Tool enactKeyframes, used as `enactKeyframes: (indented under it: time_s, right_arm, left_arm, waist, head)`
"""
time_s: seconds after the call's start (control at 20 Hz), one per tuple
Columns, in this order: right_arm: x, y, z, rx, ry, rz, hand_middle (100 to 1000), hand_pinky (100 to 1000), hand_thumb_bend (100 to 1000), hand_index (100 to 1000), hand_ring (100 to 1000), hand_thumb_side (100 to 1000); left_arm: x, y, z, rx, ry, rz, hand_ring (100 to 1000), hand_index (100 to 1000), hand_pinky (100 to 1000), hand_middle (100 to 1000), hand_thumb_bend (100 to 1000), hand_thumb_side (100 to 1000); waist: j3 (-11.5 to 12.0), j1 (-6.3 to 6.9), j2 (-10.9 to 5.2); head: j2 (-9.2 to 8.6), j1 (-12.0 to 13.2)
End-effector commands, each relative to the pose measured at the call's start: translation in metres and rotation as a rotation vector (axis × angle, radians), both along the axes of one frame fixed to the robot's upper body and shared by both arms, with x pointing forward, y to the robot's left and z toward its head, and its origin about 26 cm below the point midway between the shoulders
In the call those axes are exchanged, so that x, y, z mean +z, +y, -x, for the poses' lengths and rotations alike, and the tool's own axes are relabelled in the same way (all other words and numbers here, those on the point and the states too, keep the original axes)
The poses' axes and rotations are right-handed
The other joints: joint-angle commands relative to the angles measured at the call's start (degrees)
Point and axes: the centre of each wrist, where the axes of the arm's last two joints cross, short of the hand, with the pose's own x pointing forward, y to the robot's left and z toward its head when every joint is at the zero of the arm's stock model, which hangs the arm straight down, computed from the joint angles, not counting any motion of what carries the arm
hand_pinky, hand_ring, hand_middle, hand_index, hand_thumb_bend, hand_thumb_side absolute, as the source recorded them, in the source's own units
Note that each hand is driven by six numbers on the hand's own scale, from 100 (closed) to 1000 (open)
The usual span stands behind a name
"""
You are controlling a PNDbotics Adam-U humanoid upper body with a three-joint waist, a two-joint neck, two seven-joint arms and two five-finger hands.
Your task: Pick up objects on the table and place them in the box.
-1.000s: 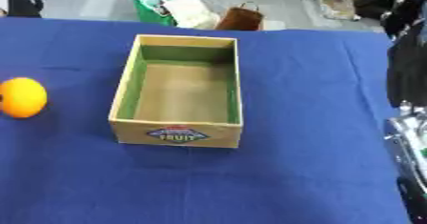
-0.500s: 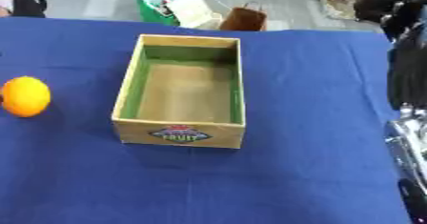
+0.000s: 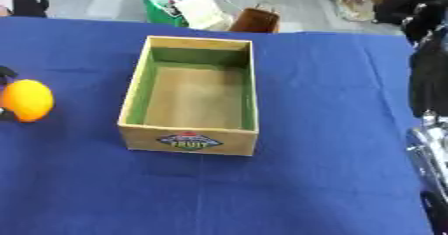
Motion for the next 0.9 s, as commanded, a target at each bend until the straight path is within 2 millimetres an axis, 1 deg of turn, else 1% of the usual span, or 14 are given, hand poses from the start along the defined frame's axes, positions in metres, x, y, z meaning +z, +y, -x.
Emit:
enactKeyframes:
  time_s: [0.05, 0.15, 0.2, 0.25, 0.3, 0.45, 0.5, 0.6, 0.65, 0.7, 0.75, 0.8, 0.85, 0.9]
  right_arm:
    - [0.006, -0.001, 0.002, 0.001, -0.021, 0.012, 601, 707, 100, 732, 663, 1000]
    - [0.006, -0.001, 0.002, 0.001, -0.02, 0.011, 601, 707, 100, 732, 663, 1000]
    - [0.006, -0.001, 0.002, 0.001, -0.019, 0.01, 601, 707, 100, 733, 663, 1000]
    - [0.006, 0.0, 0.002, 0.001, -0.019, 0.01, 601, 707, 100, 733, 664, 1000]
    - [0.005, -0.001, 0.002, 0.0, -0.018, 0.009, 601, 707, 100, 733, 664, 1000]
    - [0.005, -0.001, 0.003, -0.002, -0.016, 0.007, 601, 708, 100, 733, 665, 1000]
    - [0.004, -0.001, 0.003, -0.003, -0.015, 0.006, 601, 708, 100, 733, 665, 1000]
    - [0.004, -0.001, 0.003, -0.005, -0.014, 0.004, 601, 708, 100, 733, 665, 1000]
    - [0.004, -0.001, 0.003, -0.006, -0.014, 0.004, 601, 708, 100, 733, 665, 1000]
    - [0.004, -0.001, 0.003, -0.007, -0.014, 0.003, 602, 708, 100, 733, 665, 1000]
    - [0.004, -0.001, 0.003, -0.008, -0.014, 0.002, 602, 708, 100, 733, 666, 1000]
    - [0.004, -0.002, 0.003, -0.009, -0.013, 0.001, 602, 708, 100, 733, 666, 1000]
    - [0.004, -0.002, 0.003, -0.01, -0.013, 0.001, 602, 708, 100, 733, 666, 1000]
    - [0.004, -0.002, 0.003, -0.011, -0.013, 0.0, 601, 708, 100, 733, 666, 1000]
  left_arm:
    - [0.011, 0.001, -0.001, 0.028, -0.054, -0.027, 788, 981, 711, 802, 693, 673]
    - [0.006, -0.001, -0.003, 0.037, -0.071, -0.035, 780, 964, 697, 788, 680, 674]
    - [0.004, -0.002, -0.004, 0.042, -0.084, -0.041, 770, 944, 683, 774, 670, 678]
    - [0.002, -0.003, -0.004, 0.045, -0.097, -0.046, 752, 904, 656, 746, 632, 692]
    - [0.002, -0.004, -0.005, 0.049, -0.12, -0.045, 742, 883, 644, 730, 630, 694]
    - [-0.001, -0.005, -0.005, 0.064, -0.185, -0.037, 688, 785, 582, 655, 531, 657]
    - [-0.002, -0.005, -0.006, 0.067, -0.204, -0.031, 666, 755, 563, 625, 476, 633]
    - [-0.004, -0.006, -0.006, 0.072, -0.231, -0.013, 628, 714, 532, 587, 385, 554]
    - [-0.005, -0.006, -0.007, 0.073, -0.236, 0.001, 625, 712, 529, 585, 376, 542]
    - [-0.006, -0.007, -0.007, 0.072, -0.237, 0.017, 608, 698, 509, 571, 324, 388]
    - [-0.007, -0.006, -0.007, 0.071, -0.235, 0.034, 597, 683, 499, 559, 287, 290]
    - [-0.007, -0.006, -0.007, 0.071, -0.234, 0.05, 583, 669, 487, 550, 179, 182]
    - [-0.007, -0.006, -0.007, 0.072, -0.232, 0.067, 583, 669, 487, 550, 179, 182]
    - [-0.007, -0.006, -0.007, 0.072, -0.234, 0.08, 564, 659, 473, 546, 100, 100]
  waist:
    - [-0.1, 0.19, -0.94]
    - [-0.2, 0.18, -0.88]
    - [-0.3, 0.17, -0.85]
    - [-0.3, 0.16, -0.83]
    - [-0.4, 0.16, -0.8]
    - [-0.4, 0.19, -0.74]
    - [-0.4, 0.19, -0.73]
    - [-0.5, 0.18, -0.73]
    - [-0.5, 0.17, -0.73]
    - [-0.5, 0.16, -0.75]
    - [-0.5, 0.16, -0.76]
    - [-0.5, 0.15, -0.78]
    - [-0.5, 0.15, -0.79]
    - [-0.5, 0.14, -0.81]
  head:
    - [-0.5, 0.3]
    - [-0.46, 0.3]
    - [-0.42, 0.3]
    - [-0.4, 0.4]
    - [-0.35, 0.4]
    - [-0.22, 0.5]
    - [-0.18, 0.5]
    - [-0.17, 0.5]
    - [-0.15, 0.5]
    - [-0.13, 0.5]
    - [-0.12, 0.5]
    - [-0.11, 0.5]
    - [-0.11, 0.5]
    - [-0.07, 0.4]
